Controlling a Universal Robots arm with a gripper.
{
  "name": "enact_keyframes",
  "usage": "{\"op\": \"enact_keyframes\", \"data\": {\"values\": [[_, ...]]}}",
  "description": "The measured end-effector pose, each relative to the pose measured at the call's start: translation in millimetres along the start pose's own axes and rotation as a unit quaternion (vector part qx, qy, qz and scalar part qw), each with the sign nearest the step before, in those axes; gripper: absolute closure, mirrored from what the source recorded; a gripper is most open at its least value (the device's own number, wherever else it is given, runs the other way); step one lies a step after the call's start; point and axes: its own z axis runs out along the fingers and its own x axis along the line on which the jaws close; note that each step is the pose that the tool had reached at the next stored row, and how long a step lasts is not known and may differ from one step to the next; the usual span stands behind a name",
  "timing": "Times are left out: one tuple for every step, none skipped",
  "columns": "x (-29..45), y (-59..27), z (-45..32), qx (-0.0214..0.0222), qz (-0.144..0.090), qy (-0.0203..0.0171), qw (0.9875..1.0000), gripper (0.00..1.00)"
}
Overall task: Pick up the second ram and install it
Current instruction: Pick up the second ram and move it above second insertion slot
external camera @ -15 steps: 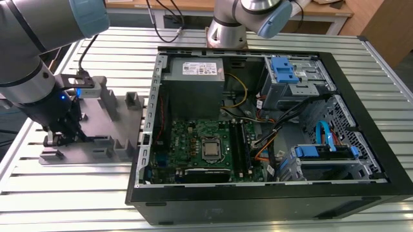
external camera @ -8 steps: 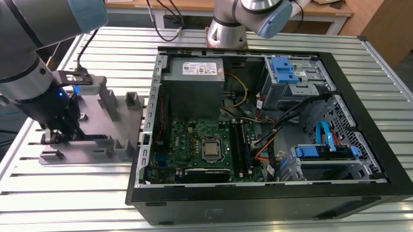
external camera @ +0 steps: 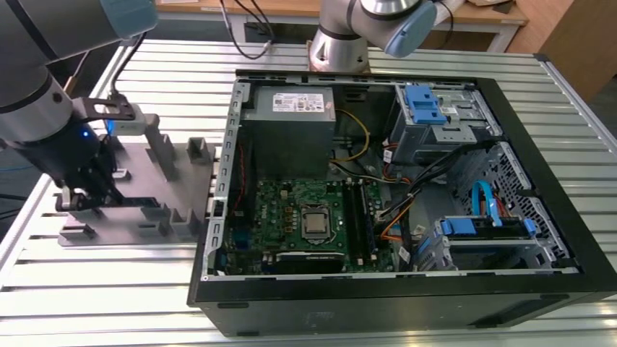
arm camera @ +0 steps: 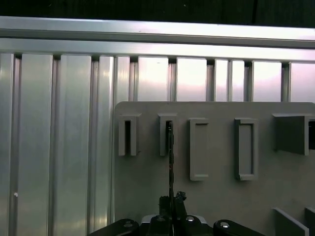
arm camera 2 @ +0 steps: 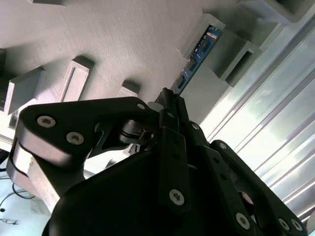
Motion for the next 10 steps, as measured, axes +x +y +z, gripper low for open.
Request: {"op": "enact_keyframes", "data": {"values": [[0.0,0.0,-1.5,0.0,0.0,0.0001,1.0,0.86],[-0.1,-0.1,-2.7,0.0,0.0,0.0,1.0,0.86],[-0.1,-0.1,-4.0,0.0,0.0,0.0,1.0,0.86],[-0.2,-0.1,-5.0,0.0,0.0,0.0,1.0,0.86],[-0.2,-0.1,-6.0,-0.0001,0.0,0.0,1.0,0.86],[-0.2,-0.2,-7.0,0.0,0.0,0.0,1.0,0.86],[-0.3,-0.2,-7.8,0.0,0.0,0.0,1.0,0.86],[-0.3,-0.2,-8.7,0.0,0.0,0.0,1.0,0.86],[-0.3,-0.2,-9.7,0.0,0.0,0.0,1.0,0.86],[-0.3,-0.2,-10.7,0.0,0.0,0.0,1.0,0.86]]}}
